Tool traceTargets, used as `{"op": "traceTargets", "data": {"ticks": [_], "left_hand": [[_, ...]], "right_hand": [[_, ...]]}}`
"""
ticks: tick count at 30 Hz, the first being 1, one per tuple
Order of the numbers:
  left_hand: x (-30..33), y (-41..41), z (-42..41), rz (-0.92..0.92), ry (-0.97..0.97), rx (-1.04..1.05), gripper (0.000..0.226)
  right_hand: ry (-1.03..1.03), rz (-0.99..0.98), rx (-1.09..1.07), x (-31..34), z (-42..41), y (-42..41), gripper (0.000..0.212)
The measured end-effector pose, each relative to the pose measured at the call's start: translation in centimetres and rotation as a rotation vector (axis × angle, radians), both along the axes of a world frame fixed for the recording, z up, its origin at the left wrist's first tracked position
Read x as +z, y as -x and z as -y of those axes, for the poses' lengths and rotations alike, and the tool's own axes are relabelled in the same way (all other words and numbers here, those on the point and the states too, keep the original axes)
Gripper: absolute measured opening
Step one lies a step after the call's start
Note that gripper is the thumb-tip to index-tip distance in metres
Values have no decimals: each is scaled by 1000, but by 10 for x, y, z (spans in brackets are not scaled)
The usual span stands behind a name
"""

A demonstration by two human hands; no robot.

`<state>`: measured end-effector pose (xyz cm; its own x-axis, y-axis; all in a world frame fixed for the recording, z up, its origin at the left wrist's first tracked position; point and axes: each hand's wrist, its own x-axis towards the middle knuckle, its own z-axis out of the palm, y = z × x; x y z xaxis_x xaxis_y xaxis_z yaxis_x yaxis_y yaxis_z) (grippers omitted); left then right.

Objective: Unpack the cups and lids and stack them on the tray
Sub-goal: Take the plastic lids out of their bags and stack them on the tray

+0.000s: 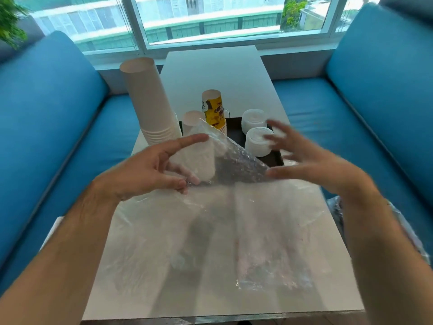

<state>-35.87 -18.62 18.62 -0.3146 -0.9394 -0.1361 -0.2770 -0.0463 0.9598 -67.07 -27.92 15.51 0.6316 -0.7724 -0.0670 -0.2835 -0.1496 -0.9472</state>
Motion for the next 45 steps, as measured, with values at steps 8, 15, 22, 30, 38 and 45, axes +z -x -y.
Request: {"op": "traceTargets", "data": {"ticks": [8,15,22,30,38,45], "left_hand": [[-18,26,22,-22,-3,155,76],[-77,79,22,-57,-8,283,50],[-122,106,37,184,-114,197,58],[-144,113,43,312,-70,148,65],[-153,114,44,383,-86,141,66],[-148,118,45,579,21,158,55]], "right_hand": [[-382,193,-73,-40,-20,-22,22],[-597,267,-386,-78,-46,10,34],[15,-357,-679,-104,-63,20,55],[340,-652,-254,-116,-109,-11,56],[303,-776,-159,-140,-115,-17,59],[323,-829,-141,-143,-115,-20,55]]}}
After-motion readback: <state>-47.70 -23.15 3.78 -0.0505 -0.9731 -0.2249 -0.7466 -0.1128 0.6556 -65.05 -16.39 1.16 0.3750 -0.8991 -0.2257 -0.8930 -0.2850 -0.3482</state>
